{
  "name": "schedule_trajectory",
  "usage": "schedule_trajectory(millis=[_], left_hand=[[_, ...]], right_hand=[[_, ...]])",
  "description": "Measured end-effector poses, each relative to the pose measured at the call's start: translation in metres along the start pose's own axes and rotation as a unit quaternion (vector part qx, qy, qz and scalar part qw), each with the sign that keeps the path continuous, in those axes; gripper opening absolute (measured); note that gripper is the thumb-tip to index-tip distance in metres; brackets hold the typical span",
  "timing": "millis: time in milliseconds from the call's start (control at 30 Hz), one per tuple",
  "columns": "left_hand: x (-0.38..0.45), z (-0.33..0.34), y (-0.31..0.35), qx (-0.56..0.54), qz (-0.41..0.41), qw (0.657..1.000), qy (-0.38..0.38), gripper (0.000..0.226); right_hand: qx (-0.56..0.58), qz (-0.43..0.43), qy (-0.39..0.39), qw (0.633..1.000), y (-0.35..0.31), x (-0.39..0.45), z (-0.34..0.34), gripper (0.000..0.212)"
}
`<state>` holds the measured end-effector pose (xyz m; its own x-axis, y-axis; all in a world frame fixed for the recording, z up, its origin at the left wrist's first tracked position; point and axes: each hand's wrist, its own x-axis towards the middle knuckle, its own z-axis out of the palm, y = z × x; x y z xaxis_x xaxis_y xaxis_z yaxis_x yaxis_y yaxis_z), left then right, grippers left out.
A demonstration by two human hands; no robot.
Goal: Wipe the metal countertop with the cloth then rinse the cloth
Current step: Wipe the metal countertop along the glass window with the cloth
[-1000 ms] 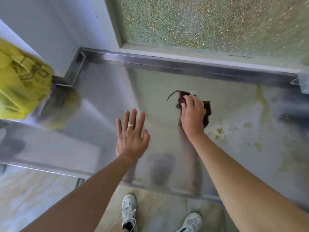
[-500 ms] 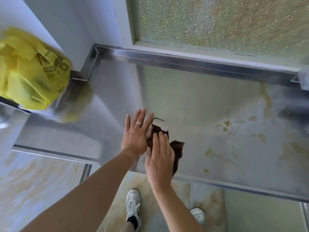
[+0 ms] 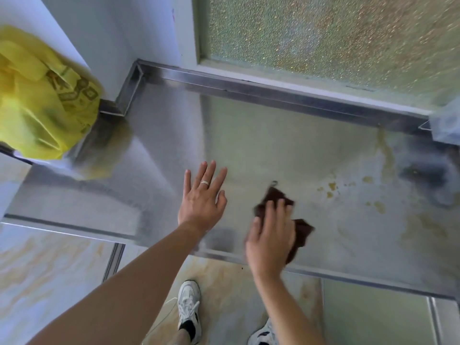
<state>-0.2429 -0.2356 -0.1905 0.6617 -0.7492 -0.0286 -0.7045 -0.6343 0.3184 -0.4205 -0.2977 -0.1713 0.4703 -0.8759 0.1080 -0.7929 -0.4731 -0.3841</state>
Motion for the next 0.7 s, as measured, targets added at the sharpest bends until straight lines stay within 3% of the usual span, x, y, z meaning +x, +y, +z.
schedule_trajectory(millis=[133,233,300,500,600,700], left_hand=[[-0.002,-0.001,-0.002,0.009,0.003,1.000,-0.003,0.061],[-0.003,-0.004,-0.001,-0.005,0.001,1.000,0.005,0.061],[-0.004,-0.004,0.000,-0.015,-0.003,1.000,0.011,0.061],[-0.003,-0.010,0.004,-0.013,-0.003,1.000,0.012,0.060],[-0.006,-0.015,0.010,-0.015,-0.010,1.000,0.007,0.060],[-0.009,-0.019,0.018,-0.013,-0.026,0.999,0.030,0.059]], right_hand=[[0.002,-0.104,-0.041,0.994,-0.042,-0.025,0.025,0.050],[-0.013,-0.224,-0.065,0.972,0.005,0.002,0.014,0.047],[-0.017,-0.240,-0.071,0.968,0.052,0.031,0.000,0.046],[-0.030,-0.094,-0.018,0.995,0.158,0.118,-0.047,0.038],[0.030,0.045,-0.004,0.999,0.161,0.141,-0.060,0.037],[0.105,0.057,0.043,0.992,0.145,0.133,-0.074,0.037]])
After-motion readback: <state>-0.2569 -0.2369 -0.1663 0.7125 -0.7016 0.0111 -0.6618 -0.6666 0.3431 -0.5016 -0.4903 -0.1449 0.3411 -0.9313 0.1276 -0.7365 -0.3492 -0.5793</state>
